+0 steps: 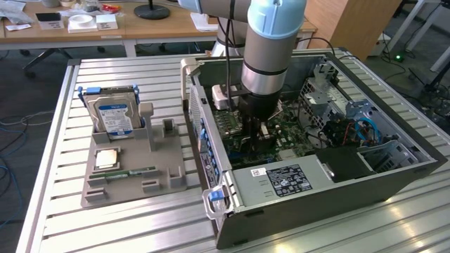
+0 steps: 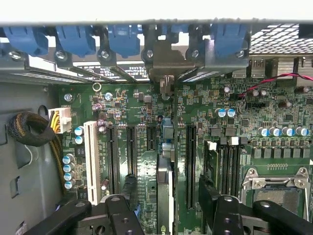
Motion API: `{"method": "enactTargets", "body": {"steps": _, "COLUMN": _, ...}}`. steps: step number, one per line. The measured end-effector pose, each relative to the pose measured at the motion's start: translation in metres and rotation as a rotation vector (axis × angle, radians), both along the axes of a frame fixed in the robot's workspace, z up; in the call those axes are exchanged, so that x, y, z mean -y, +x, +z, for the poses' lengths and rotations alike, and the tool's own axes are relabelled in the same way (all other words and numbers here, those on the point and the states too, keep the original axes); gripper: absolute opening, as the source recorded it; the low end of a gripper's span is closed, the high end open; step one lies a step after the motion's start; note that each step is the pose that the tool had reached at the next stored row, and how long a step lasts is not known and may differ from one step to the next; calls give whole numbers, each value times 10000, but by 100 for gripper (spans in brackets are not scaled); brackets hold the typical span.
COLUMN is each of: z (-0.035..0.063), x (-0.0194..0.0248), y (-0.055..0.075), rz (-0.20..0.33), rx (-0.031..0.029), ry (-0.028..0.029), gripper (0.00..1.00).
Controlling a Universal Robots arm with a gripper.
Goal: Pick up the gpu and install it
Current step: 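Insert the gpu into the slot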
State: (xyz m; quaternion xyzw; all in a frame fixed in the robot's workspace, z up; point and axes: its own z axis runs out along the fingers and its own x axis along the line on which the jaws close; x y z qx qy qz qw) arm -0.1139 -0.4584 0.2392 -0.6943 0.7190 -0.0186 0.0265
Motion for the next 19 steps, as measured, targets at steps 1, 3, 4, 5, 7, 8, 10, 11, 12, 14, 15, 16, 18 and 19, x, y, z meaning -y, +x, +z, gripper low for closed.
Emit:
{"method": "enactTargets", "body": {"steps": 1, "z": 15, "x": 0, "y": 0, "rz": 0, "rx": 1, "ry": 2, "gripper": 63}}
{"method": "enactTargets", "body": {"steps": 3, "z": 56, "x": 0, "y": 0, "rz": 0, "rx": 1, "ry": 2, "gripper": 63}}
{"method": "enactTargets", "body": {"steps": 4, "z": 82, "x": 0, "y": 0, "rz": 0, "rx": 1, "ry": 3, "gripper": 63}}
{"method": "enactTargets", "body": {"steps": 5, "z": 107, "x": 0, "y": 0, "rz": -1, "rx": 1, "ry": 3, "gripper": 63}}
{"method": "enactTargets", "body": {"steps": 7, "z": 162, "x": 0, "y": 0, "rz": 0, "rx": 2, "ry": 3, "gripper": 63}}
{"method": "enactTargets", "body": {"steps": 8, "z": 193, "x": 0, "y": 0, "rz": 0, "rx": 1, "ry": 2, "gripper": 63}}
{"method": "enactTargets", "body": {"steps": 10, "z": 257, "x": 0, "y": 0, "rz": 0, "rx": 1, "ry": 3, "gripper": 63}}
{"method": "enactTargets", "body": {"steps": 11, "z": 292, "x": 0, "y": 0, "rz": 0, "rx": 2, "ry": 4, "gripper": 63}}
{"method": "enactTargets", "body": {"steps": 12, "z": 326, "x": 0, "y": 0, "rz": 0, "rx": 1, "ry": 3, "gripper": 63}}
{"method": "enactTargets", "body": {"steps": 14, "z": 391, "x": -1, "y": 0, "rz": 0, "rx": 1, "ry": 3, "gripper": 63}}
{"method": "enactTargets", "body": {"steps": 15, "z": 423, "x": -1, "y": 0, "rz": 1, "rx": 1, "ry": 2, "gripper": 63}}
{"method": "enactTargets", "body": {"steps": 16, "z": 457, "x": -1, "y": 0, "rz": 1, "rx": 2, "ry": 3, "gripper": 63}}
{"method": "enactTargets", "body": {"steps": 18, "z": 520, "x": -2, "y": 0, "rz": 0, "rx": 1, "ry": 3, "gripper": 63}}
{"method": "enactTargets", "body": {"steps": 19, "z": 533, "x": -2, "y": 0, "rz": 0, "rx": 1, "ry": 3, "gripper": 63}}
